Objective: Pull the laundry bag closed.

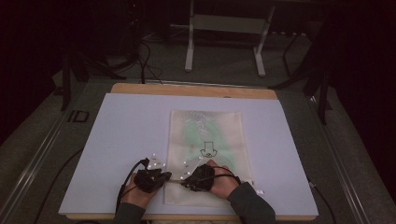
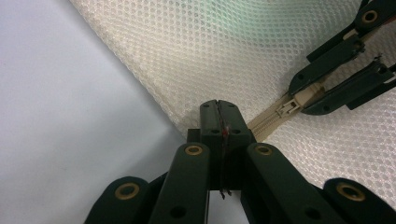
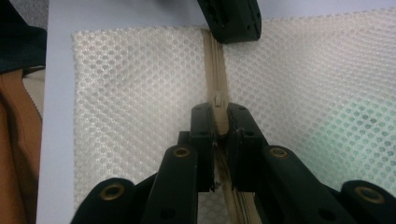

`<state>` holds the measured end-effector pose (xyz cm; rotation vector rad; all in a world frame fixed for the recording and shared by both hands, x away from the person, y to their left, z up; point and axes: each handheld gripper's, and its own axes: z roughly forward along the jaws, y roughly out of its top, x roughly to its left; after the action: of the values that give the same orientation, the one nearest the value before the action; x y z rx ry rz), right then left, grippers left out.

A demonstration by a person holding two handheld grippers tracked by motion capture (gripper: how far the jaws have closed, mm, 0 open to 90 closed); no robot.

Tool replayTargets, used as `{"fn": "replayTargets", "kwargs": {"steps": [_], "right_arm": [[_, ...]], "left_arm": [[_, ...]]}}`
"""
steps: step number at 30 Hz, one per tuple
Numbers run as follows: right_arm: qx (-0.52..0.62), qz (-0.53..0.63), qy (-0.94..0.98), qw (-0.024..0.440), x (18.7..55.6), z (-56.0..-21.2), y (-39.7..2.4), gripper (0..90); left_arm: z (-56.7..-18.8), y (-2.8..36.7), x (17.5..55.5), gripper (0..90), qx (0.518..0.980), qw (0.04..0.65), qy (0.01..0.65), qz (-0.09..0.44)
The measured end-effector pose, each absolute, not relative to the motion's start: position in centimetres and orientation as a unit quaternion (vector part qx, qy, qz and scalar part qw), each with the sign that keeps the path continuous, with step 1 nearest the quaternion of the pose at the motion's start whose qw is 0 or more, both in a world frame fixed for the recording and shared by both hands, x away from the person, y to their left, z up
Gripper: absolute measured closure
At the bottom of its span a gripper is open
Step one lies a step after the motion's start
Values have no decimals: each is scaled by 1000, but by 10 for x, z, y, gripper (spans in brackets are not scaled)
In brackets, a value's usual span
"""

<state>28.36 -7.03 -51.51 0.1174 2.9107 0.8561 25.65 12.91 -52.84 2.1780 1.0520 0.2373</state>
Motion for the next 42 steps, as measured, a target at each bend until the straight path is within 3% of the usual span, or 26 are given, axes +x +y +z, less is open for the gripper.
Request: {"fn": "replayTargets", "kwargs": {"steps": [42], "right_arm": [[36,259,963,60,280,-509,-92,826]], "left_arm": [[-528,129,257,896,840,346,408,91]]}}
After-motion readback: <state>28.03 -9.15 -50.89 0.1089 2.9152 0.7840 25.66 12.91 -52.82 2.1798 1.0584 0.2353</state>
